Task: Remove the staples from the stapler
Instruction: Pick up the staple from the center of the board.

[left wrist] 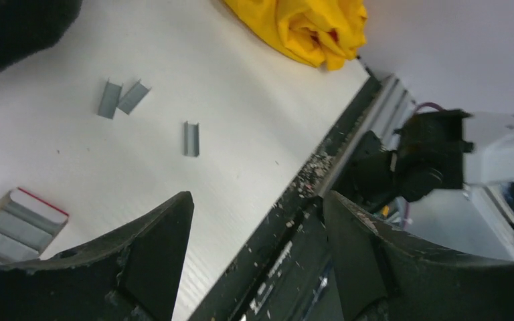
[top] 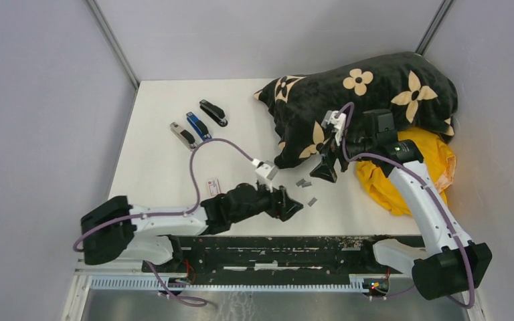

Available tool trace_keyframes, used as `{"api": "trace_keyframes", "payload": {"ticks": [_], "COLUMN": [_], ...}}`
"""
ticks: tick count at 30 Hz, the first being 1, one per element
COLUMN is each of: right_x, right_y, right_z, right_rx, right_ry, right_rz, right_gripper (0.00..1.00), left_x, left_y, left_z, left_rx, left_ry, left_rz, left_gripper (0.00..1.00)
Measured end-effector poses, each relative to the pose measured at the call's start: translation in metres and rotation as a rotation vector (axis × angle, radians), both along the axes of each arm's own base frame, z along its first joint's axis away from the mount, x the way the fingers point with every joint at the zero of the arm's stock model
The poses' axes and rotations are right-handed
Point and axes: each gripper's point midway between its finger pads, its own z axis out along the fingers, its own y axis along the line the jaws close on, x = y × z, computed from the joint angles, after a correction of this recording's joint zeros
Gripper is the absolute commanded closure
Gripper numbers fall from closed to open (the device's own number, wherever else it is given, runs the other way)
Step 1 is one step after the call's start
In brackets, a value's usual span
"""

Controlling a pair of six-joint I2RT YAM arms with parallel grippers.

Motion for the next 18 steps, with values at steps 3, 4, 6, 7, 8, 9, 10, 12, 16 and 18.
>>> {"api": "trace_keyframes", "payload": {"ticks": [3,4,6,7,8,9,10,12,16,18], "right_x": [0.016,0.019,0.031,0.035,0.038,0.039,0.04,0.042,0.046,0.047], "right_y": [-0.02,-0.022,-0.041,-0.046,-0.05,-0.052,-0.052,-0.053,-0.055,-0.056], "right_z": [0.003,0.003,0.003,0.002,0.002,0.002,0.002,0.002,0.0,-0.001], "right_rx": [0.02,0.024,0.034,0.037,0.039,0.04,0.04,0.04,0.037,0.038], "right_ry": [0.033,0.049,0.076,0.087,0.095,0.101,0.107,0.113,0.127,0.132], "right_rz": [-0.13,-0.157,-0.259,-0.292,-0.321,-0.337,-0.349,-0.365,-0.394,-0.402], "right_gripper": [0.04,0.04,0.04,0.04,0.04,0.04,0.04,0.04,0.04,0.04], "left_x": [0.014,0.019,0.027,0.028,0.03,0.032,0.033,0.036,0.041,0.041], "left_y": [-0.029,-0.038,-0.053,-0.057,-0.062,-0.066,-0.069,-0.074,-0.084,-0.088], "left_z": [-0.012,-0.02,-0.037,-0.045,-0.053,-0.06,-0.065,-0.076,-0.09,-0.096], "left_rx": [0.106,0.152,0.241,0.276,0.32,0.357,0.385,0.45,0.535,0.565], "left_ry": [0.003,0.007,0.017,0.021,0.027,0.028,0.03,0.035,0.037,0.042], "left_rz": [0.043,0.06,0.084,0.09,0.093,0.098,0.098,0.096,0.088,0.075], "left_gripper": [0.24,0.25,0.31,0.33,0.35,0.36,0.37,0.4,0.45,0.48]}}
